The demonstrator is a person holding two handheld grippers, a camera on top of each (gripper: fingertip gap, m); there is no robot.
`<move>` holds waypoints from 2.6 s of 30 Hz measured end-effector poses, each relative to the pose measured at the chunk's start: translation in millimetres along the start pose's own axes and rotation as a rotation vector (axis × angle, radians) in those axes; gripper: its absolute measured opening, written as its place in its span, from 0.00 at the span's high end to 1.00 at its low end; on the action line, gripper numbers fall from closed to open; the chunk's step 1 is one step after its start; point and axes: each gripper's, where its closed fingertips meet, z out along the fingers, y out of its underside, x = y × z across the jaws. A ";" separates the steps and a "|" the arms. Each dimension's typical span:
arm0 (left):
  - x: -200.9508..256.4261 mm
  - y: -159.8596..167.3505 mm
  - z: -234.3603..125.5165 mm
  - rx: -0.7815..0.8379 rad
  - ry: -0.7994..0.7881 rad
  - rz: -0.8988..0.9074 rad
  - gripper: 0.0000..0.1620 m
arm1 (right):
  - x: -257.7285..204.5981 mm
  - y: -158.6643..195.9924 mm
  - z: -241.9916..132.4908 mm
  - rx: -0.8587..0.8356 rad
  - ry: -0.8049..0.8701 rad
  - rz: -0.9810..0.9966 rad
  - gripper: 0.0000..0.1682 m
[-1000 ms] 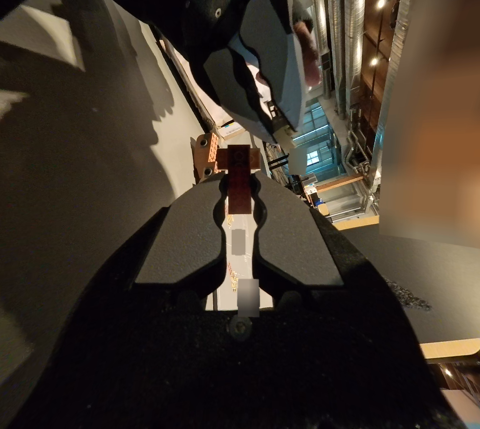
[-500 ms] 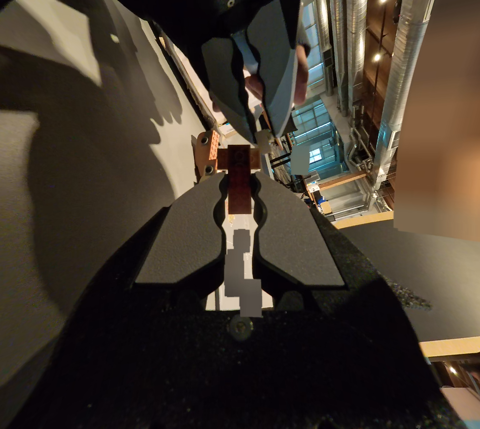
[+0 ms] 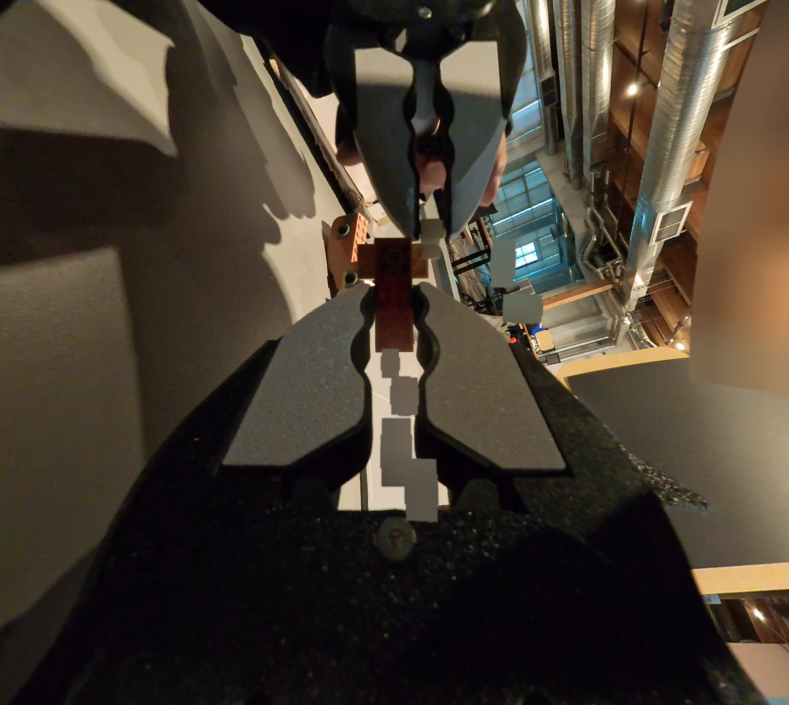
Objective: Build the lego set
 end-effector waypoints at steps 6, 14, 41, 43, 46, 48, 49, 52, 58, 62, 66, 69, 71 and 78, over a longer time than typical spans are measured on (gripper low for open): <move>2.6 2.6 0.8 -0.021 0.067 -0.045 0.93 | -1.8 0.4 0.8 -0.002 -0.009 -0.001 0.90; 7.1 4.4 0.4 -0.073 0.151 -0.059 0.93 | -3.2 0.2 1.8 -0.003 -0.013 -0.009 0.90; 11.3 4.2 0.1 -0.133 0.239 -0.054 0.91 | -7.5 1.3 3.7 -0.005 -0.026 -0.039 0.90; 10.3 4.0 0.1 -0.139 0.236 -0.044 0.91 | -6.6 1.5 3.6 -0.006 -0.022 -0.040 0.90; 9.9 4.3 0.2 -0.153 0.233 -0.019 0.92 | -6.2 1.6 3.5 -0.006 -0.021 -0.040 0.90; 10.0 4.8 0.0 -0.164 0.232 -0.005 0.92 | -6.2 1.6 3.6 -0.006 -0.021 -0.037 0.90; 9.9 5.1 0.0 -0.168 0.231 0.003 0.92 | -6.3 1.5 3.6 -0.005 -0.022 -0.036 0.90; 9.7 5.8 -0.3 -0.180 0.228 0.018 0.92 | -6.4 1.6 3.9 -0.005 -0.022 -0.033 0.90; 9.1 6.8 -0.8 -0.189 0.224 0.036 0.92 | -6.3 1.9 4.5 -0.006 -0.021 -0.031 0.90; 8.4 6.6 -1.2 -0.190 0.218 0.045 0.92 | -5.9 1.6 4.6 -0.006 -0.018 -0.032 0.90; 7.2 6.0 -1.4 -0.189 0.209 0.056 0.92 | -5.3 1.2 4.3 -0.005 -0.012 -0.034 0.90; 7.0 6.1 -1.5 -0.189 0.207 0.058 0.92 | -5.3 1.2 4.4 -0.005 -0.012 -0.032 0.90; 6.7 6.2 -1.5 -0.188 0.205 0.060 0.92 | -5.2 1.2 4.4 -0.005 -0.012 -0.030 0.90; 5.7 5.8 -1.9 -0.191 0.199 0.065 0.92 | -4.5 0.4 3.8 -0.002 -0.006 -0.024 0.90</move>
